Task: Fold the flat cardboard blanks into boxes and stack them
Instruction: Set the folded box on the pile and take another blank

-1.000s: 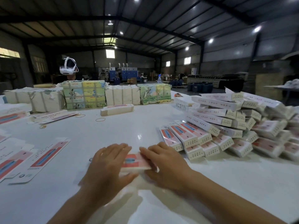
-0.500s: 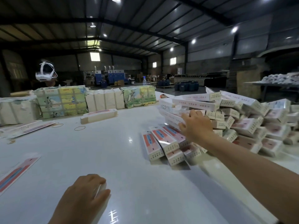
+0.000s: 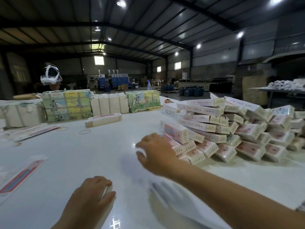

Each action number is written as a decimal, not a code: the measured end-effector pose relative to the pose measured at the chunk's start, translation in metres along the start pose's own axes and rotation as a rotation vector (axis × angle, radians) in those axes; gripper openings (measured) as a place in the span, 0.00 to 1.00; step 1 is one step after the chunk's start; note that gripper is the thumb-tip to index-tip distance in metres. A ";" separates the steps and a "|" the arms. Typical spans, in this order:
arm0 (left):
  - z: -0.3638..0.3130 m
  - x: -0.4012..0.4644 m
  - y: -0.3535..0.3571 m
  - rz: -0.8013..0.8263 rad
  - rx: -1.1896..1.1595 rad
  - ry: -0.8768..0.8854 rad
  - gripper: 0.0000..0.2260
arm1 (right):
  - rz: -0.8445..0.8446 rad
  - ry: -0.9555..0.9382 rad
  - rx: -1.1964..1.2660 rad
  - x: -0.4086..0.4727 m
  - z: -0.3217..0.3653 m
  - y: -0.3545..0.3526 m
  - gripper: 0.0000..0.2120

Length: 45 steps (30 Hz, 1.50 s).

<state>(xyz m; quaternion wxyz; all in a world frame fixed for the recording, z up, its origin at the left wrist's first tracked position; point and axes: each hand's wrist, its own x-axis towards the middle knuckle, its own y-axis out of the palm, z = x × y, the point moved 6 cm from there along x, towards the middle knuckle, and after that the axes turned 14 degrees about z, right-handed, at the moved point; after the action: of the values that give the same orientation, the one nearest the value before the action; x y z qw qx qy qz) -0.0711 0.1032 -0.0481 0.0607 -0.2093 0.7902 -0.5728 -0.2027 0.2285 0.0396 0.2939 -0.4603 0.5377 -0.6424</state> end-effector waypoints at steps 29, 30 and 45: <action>0.253 -0.023 -0.121 0.235 -0.151 -1.000 0.24 | 0.017 -0.072 0.152 -0.017 0.043 0.074 0.14; 0.249 -0.018 -0.122 0.239 -0.157 -0.991 0.20 | 0.016 -0.070 0.158 -0.016 0.044 0.072 0.14; 0.253 -0.004 -0.107 0.059 -0.438 -1.049 0.42 | 0.056 -0.088 0.192 -0.019 0.047 0.072 0.11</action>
<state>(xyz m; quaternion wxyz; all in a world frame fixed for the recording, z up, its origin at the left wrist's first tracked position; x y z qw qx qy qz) 0.0452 -0.1452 -0.0345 0.4163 -0.4513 0.7600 -0.2131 -0.1610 0.2079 -0.0353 0.3779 -0.4423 0.4730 -0.6617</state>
